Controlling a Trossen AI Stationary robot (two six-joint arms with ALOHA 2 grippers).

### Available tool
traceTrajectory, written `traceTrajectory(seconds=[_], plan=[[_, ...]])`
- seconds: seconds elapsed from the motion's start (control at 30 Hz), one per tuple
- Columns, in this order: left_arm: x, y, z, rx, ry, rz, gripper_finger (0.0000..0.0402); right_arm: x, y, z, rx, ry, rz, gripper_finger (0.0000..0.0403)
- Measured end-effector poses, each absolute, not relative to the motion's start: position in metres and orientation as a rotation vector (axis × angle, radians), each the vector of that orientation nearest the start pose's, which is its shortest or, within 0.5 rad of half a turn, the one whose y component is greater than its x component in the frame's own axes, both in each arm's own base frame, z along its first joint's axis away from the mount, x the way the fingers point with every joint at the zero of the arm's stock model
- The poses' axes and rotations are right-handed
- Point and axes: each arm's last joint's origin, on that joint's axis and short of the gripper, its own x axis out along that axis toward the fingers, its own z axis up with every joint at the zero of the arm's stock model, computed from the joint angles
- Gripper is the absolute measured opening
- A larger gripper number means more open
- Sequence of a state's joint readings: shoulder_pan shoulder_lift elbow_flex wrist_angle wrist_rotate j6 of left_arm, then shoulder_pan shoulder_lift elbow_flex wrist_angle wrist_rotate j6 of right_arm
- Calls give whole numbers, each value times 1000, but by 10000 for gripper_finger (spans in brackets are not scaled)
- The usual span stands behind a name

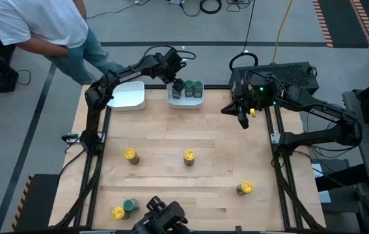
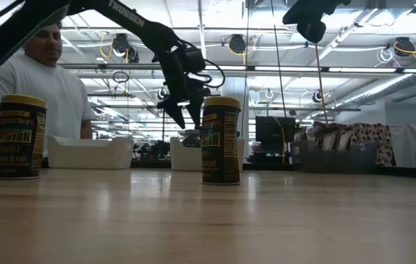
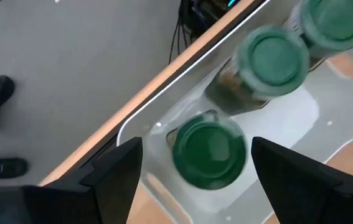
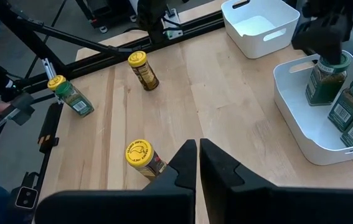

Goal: Sort spices by type
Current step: Put the top green seasoning bottle into the right white bin

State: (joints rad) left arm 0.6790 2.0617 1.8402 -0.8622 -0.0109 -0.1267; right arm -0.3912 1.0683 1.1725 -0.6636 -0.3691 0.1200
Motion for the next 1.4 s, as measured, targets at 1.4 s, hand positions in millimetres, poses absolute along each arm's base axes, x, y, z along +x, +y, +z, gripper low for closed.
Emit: traceTrajectory(seconds=[1.4], plan=[[362,269,236,-526,1005,787,301,198,-70,368,332,536,-49,0]])
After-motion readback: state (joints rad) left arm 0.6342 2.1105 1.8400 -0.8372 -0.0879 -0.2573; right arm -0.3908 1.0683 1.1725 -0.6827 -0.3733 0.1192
